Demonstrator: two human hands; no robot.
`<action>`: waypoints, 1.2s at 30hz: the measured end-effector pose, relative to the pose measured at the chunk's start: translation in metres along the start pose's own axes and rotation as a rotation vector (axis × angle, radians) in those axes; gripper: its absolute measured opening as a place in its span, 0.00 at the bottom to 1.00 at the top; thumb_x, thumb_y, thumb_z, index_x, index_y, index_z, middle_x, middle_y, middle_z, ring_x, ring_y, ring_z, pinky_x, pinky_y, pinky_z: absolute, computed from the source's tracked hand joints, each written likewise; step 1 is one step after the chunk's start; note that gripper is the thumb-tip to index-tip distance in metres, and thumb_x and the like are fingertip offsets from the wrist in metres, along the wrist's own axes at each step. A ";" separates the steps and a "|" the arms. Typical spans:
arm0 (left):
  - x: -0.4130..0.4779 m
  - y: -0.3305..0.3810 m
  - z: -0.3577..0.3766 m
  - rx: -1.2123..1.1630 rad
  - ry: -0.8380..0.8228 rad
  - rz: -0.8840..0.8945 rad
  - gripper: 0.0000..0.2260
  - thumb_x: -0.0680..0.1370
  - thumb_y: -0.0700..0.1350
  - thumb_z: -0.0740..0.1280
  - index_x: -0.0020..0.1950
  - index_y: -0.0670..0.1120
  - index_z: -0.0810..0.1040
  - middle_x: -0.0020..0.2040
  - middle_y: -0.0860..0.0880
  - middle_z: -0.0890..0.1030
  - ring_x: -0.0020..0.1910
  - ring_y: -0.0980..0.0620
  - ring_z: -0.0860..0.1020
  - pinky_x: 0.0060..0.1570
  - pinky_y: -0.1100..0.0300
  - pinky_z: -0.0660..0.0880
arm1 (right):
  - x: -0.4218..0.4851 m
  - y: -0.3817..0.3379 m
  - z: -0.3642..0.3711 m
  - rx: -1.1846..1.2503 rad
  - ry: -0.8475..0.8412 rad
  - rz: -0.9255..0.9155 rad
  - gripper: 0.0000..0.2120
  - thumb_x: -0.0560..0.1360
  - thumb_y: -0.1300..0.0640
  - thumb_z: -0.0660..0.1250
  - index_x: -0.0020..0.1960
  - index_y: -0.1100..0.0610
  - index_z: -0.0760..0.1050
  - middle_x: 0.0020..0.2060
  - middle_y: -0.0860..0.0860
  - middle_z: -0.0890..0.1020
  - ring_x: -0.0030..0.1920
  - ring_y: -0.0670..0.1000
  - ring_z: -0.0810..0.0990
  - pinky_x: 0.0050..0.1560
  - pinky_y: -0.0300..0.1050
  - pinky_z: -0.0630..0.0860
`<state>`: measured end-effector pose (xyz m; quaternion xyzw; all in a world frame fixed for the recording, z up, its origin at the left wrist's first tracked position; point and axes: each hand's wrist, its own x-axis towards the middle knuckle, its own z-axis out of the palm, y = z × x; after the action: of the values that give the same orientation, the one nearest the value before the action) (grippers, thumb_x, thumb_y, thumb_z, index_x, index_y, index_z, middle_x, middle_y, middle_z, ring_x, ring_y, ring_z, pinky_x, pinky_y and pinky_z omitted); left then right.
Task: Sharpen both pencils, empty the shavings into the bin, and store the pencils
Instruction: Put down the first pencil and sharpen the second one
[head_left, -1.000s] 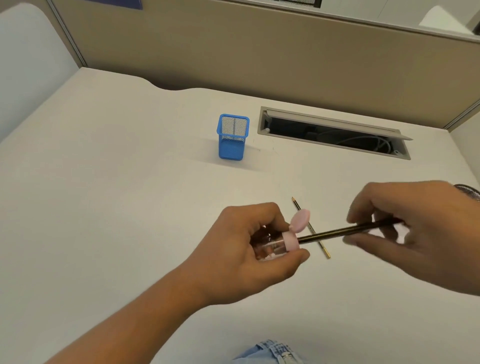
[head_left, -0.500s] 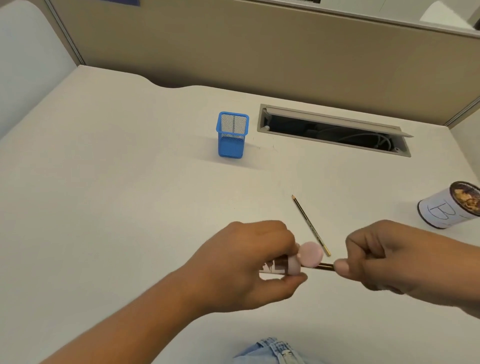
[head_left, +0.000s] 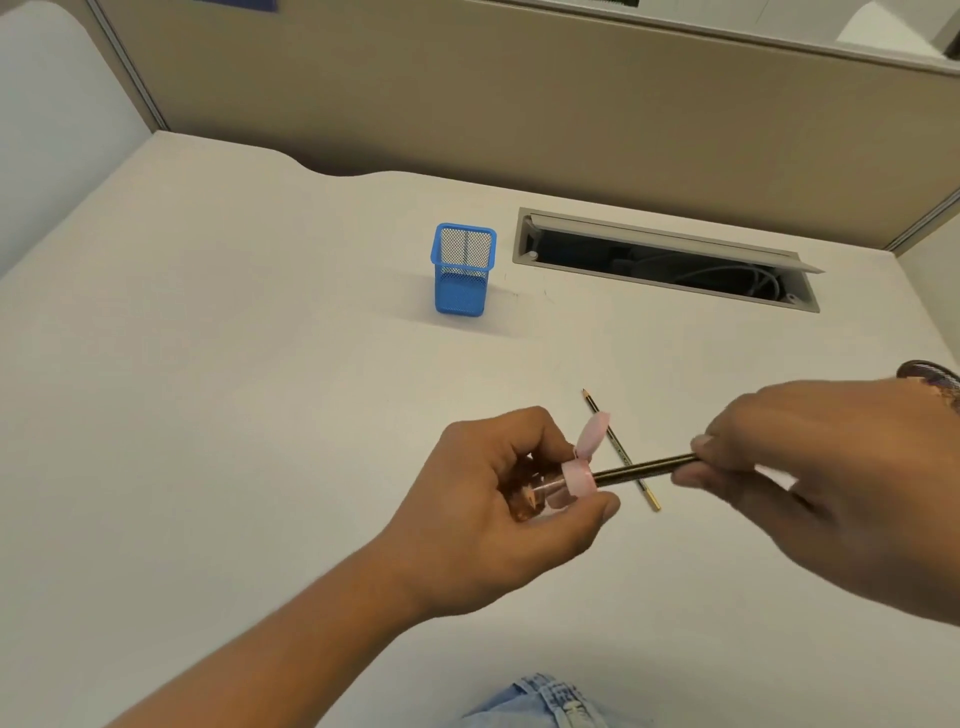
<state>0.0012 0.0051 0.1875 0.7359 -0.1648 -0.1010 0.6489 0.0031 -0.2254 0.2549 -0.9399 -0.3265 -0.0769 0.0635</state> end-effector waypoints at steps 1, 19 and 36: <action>0.000 -0.002 -0.001 0.143 -0.002 0.097 0.10 0.71 0.45 0.76 0.40 0.45 0.75 0.31 0.56 0.77 0.27 0.60 0.71 0.30 0.68 0.69 | 0.005 -0.003 0.000 0.165 -0.127 0.228 0.17 0.75 0.37 0.66 0.35 0.48 0.75 0.28 0.45 0.82 0.24 0.47 0.75 0.25 0.43 0.73; 0.001 0.009 -0.005 -0.237 -0.083 -0.081 0.09 0.68 0.40 0.75 0.36 0.49 0.76 0.34 0.48 0.80 0.27 0.58 0.73 0.30 0.68 0.71 | 0.003 0.018 -0.010 -0.252 0.170 -0.315 0.11 0.76 0.56 0.71 0.40 0.63 0.83 0.35 0.56 0.84 0.31 0.61 0.78 0.31 0.53 0.76; -0.002 -0.019 -0.005 0.238 -0.042 0.109 0.11 0.70 0.43 0.77 0.39 0.48 0.75 0.30 0.58 0.74 0.27 0.60 0.71 0.30 0.71 0.67 | 0.000 0.003 0.010 0.096 -0.218 0.078 0.10 0.74 0.36 0.65 0.45 0.41 0.73 0.34 0.41 0.80 0.35 0.46 0.78 0.29 0.42 0.75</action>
<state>0.0033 0.0121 0.1695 0.7954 -0.2291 -0.0605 0.5578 0.0061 -0.2258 0.2453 -0.9505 -0.2981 0.0442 0.0756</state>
